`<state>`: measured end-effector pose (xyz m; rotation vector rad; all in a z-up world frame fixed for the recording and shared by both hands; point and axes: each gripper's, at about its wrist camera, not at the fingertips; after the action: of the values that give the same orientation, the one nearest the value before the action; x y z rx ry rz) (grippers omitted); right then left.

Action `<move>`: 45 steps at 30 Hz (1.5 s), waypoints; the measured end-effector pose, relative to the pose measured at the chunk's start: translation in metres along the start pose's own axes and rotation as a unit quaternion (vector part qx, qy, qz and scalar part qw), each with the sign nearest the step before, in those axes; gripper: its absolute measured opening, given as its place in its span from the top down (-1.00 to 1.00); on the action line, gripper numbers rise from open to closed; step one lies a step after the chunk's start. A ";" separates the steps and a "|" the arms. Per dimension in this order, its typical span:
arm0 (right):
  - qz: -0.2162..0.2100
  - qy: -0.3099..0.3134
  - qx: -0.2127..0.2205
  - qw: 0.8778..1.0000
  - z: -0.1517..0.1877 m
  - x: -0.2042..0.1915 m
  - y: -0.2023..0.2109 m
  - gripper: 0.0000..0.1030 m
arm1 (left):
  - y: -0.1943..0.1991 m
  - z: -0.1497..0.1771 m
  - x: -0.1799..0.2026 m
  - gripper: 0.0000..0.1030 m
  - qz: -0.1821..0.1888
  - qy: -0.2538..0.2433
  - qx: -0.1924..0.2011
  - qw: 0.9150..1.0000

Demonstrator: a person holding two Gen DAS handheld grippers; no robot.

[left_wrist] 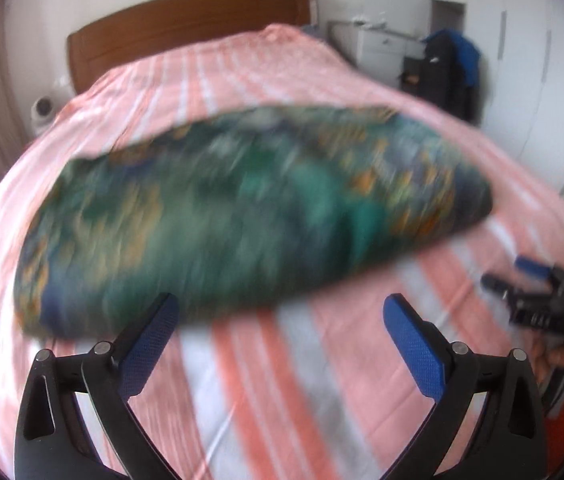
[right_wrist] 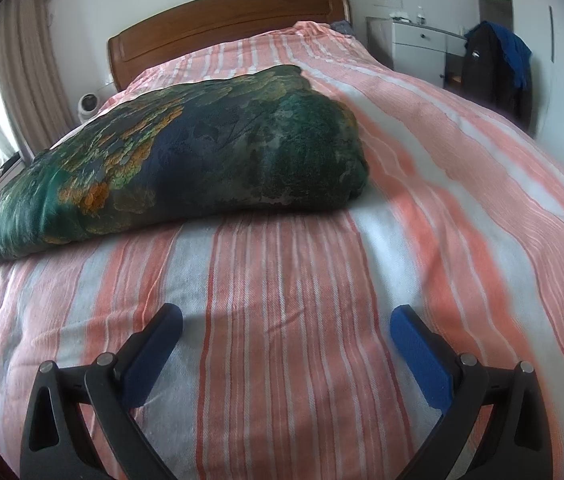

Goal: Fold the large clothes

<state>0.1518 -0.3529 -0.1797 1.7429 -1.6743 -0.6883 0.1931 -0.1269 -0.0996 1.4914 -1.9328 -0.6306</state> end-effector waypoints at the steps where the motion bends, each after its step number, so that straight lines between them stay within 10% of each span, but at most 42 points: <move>1: -0.005 -0.024 0.002 1.000 -0.002 0.005 0.006 -0.99 | -0.003 -0.007 0.005 -0.98 0.006 -0.008 0.004 1.000; 5: -0.110 -0.153 0.073 0.979 -0.016 0.031 0.023 -0.99 | -0.034 -0.023 0.032 -0.99 0.026 -0.068 0.013 0.997; 7: -0.185 -0.237 0.076 0.951 -0.026 0.051 0.002 -0.99 | -0.070 -0.025 0.047 -0.99 0.031 -0.102 -0.051 0.993; 10: -0.216 -0.351 0.064 0.909 -0.029 0.077 -0.039 -0.99 | -0.091 -0.024 0.049 -0.96 0.009 -0.112 -0.084 0.990; 13: -0.194 -0.379 0.067 0.903 -0.040 0.090 -0.060 -0.57 | -0.063 -0.046 0.036 -0.95 0.046 -0.070 -0.086 0.993; 17: -0.136 -0.289 0.104 0.942 -0.060 0.075 -0.037 0.16 | -0.021 -0.104 0.036 -0.96 0.093 -0.035 -0.075 0.992; 23: -0.037 -0.072 0.190 0.978 -0.096 -0.005 0.033 0.34 | -0.033 -0.162 0.101 -0.96 0.167 -0.075 -0.164 0.969; 30: 0.013 0.125 0.226 0.966 -0.109 -0.092 0.067 0.37 | -0.045 -0.161 0.139 -0.96 0.183 -0.089 -0.212 0.956; 37: 0.043 0.259 0.243 0.934 -0.104 -0.158 0.077 0.38 | -0.046 -0.145 0.129 -0.89 0.093 -0.110 -0.186 0.972; 40: 0.052 0.294 0.249 0.921 -0.098 -0.174 0.081 0.39 | -0.056 -0.144 0.113 0.12 0.053 -0.078 -0.182 0.979; 45: 0.034 0.280 0.239 0.929 -0.101 -0.170 0.078 0.37 | -0.052 -0.144 0.100 0.51 0.065 -0.059 -0.170 0.982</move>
<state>0.1629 -0.1758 -0.0628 1.9439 -1.5471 0.2757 0.3130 -0.2369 -0.0172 1.1286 -1.8767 -0.9528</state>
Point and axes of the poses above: each gripper's, at about its wrist camera, not at the fingertips, and y roughly against the way its jaws point, x to its right, z to its underside, and after that the axes turned 15 degrees about y, right-handed
